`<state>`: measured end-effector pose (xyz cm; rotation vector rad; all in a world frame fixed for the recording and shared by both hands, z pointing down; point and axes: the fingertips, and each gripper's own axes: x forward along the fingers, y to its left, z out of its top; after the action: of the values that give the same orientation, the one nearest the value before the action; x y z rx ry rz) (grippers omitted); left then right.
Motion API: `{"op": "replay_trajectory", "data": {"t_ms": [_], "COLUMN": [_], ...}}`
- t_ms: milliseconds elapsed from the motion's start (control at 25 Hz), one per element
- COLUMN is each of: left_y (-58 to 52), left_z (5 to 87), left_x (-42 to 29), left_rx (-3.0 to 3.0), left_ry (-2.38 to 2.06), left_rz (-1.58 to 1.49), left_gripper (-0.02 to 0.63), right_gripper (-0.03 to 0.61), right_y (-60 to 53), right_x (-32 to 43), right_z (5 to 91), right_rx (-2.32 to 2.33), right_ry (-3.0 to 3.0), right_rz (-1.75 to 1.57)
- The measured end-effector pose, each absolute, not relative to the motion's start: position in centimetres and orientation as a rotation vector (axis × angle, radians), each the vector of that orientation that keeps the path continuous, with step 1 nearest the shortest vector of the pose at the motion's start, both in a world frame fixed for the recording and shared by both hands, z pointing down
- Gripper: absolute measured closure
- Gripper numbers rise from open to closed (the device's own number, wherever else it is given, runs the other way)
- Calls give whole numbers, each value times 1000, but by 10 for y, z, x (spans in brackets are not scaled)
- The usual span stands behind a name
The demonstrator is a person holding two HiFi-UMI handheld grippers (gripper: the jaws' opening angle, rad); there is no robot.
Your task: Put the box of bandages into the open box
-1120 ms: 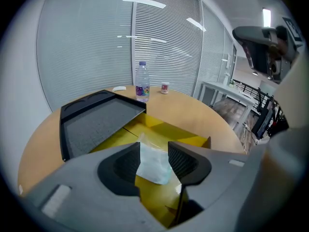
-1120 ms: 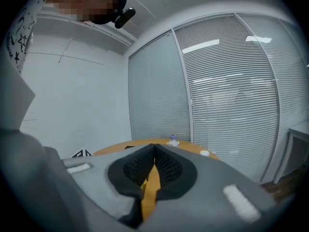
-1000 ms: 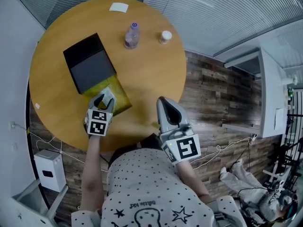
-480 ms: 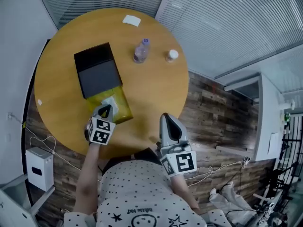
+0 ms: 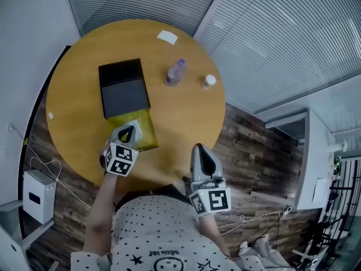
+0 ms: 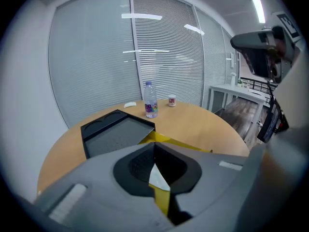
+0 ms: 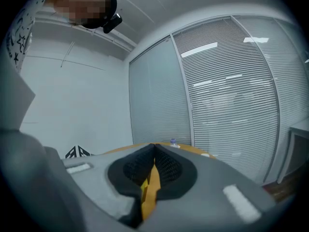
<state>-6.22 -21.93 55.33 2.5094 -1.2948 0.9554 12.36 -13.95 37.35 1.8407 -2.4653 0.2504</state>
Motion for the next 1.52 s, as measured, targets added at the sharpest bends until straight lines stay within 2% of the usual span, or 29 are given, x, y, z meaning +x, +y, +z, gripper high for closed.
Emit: {"op": "replay_trajectory", "data": {"t_ms": [440,1240,1520], "left_y": [-212,-154,-124], "left_z": [475,314,287], "left_x": [-78,-131,-147], "left_rx": [2580,2573,2535], "left_ry": [-1531,-1979,-2046], "left_rz": [758,148,95], "left_gripper": [604,604,604], "right_gripper": [575,575,575], "right_y": [-129,-135,-138], "right_x": [116,86,75], "right_z": [363,343,333], "right_rx": [1800,1621,1537], "right_ry": [-2526,-2673,-2725], "right_rz": [218,162,138]}}
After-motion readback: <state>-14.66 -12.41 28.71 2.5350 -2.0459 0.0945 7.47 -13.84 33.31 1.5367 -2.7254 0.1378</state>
